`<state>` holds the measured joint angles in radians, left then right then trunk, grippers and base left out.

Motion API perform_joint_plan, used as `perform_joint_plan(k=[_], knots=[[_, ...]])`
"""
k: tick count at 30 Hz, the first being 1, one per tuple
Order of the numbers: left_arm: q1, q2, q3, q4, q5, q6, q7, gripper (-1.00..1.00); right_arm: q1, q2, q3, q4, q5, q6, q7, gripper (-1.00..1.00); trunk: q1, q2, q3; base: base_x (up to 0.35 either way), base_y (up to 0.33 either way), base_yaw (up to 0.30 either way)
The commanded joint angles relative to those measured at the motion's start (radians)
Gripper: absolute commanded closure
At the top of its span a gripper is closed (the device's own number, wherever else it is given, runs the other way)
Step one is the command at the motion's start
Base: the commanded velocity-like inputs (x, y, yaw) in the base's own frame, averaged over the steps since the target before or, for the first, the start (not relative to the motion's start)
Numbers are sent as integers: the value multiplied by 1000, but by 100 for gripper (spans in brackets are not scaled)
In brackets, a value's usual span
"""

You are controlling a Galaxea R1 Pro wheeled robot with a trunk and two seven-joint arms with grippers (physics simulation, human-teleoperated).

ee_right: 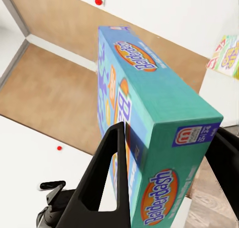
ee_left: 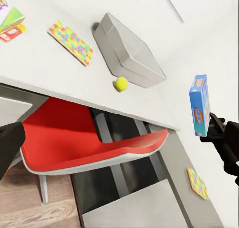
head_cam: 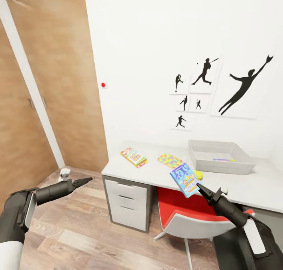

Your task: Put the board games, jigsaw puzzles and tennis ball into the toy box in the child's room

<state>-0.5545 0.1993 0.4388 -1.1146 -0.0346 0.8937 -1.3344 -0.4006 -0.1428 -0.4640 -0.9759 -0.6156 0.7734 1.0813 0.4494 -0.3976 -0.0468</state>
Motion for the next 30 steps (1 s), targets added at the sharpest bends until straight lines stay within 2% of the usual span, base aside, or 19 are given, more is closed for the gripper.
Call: perform_joint_plan(k=[1,30], knots=[[-1,0,1,-1,-4,10,-6,-100,-1,0,-1,0,-6,7,2,100,1,-2,-2,0,0,-259],[-1,0,3,-1,-3,10,-6,-100,-1,0,-1,0,-6,7,3,100,1,-2,-2,0,0,-259]])
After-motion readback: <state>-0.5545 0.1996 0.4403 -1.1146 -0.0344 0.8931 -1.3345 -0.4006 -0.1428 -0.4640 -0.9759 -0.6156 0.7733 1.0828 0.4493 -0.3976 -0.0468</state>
